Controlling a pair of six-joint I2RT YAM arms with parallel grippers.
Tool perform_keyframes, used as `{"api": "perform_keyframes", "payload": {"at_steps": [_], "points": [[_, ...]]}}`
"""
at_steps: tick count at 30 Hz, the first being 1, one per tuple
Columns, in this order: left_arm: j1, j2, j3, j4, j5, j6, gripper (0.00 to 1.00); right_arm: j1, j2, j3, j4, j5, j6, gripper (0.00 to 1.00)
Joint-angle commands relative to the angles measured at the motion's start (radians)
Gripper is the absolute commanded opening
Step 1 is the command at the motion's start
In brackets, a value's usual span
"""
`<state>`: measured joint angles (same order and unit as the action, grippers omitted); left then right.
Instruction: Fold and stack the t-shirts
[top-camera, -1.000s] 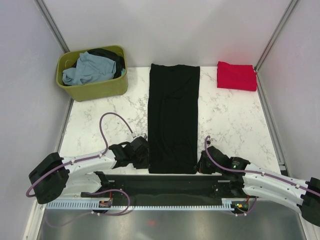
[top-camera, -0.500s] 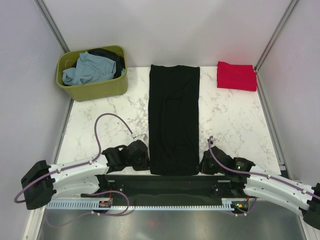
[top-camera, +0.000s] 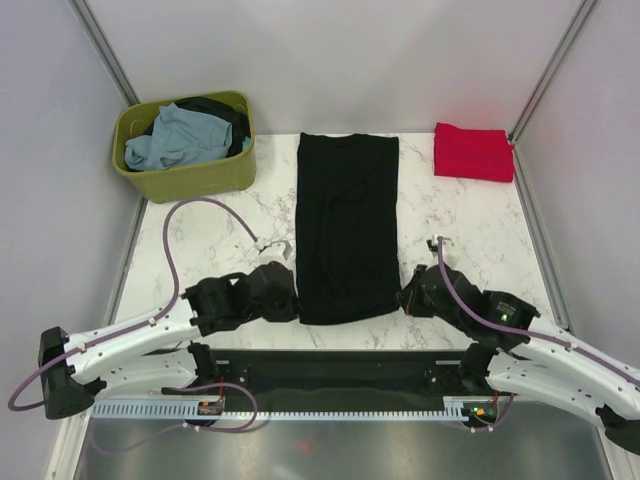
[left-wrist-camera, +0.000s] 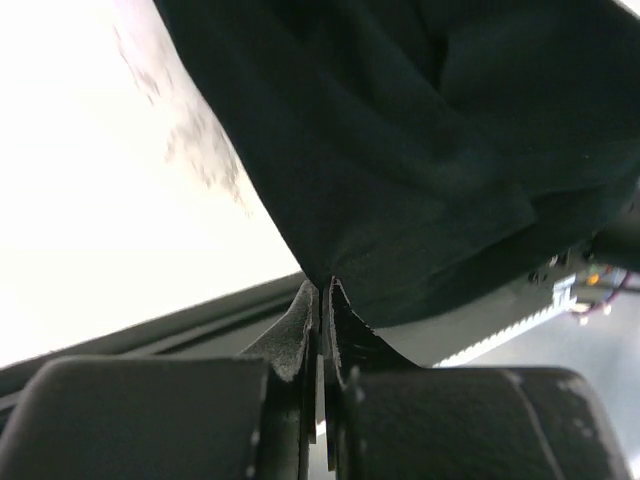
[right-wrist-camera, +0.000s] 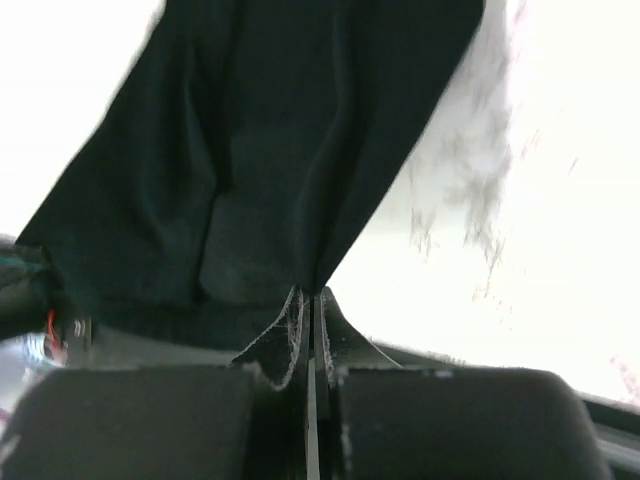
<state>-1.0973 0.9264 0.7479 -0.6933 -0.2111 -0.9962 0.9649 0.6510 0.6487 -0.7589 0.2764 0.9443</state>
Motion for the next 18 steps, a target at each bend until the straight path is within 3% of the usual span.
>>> {"api": "perform_keyframes", "payload": {"at_steps": [1,6,12,18], "points": [[0.042,0.055,0.172,-0.103,-0.171,0.132,0.02,0.005,0.12,0.162,-0.057,0.243,-0.137,0.0],[0.241,0.173,0.323,-0.072,-0.111,0.313,0.02,-0.04,0.33,0.353,-0.039,0.365,-0.252,0.0],[0.468,0.345,0.482,0.043,0.036,0.447,0.02,-0.233,0.516,0.531,0.062,0.314,-0.433,0.0],[0.546,0.642,0.691,0.067,0.068,0.544,0.02,-0.351,0.68,0.634,0.128,0.261,-0.513,0.0]]}}
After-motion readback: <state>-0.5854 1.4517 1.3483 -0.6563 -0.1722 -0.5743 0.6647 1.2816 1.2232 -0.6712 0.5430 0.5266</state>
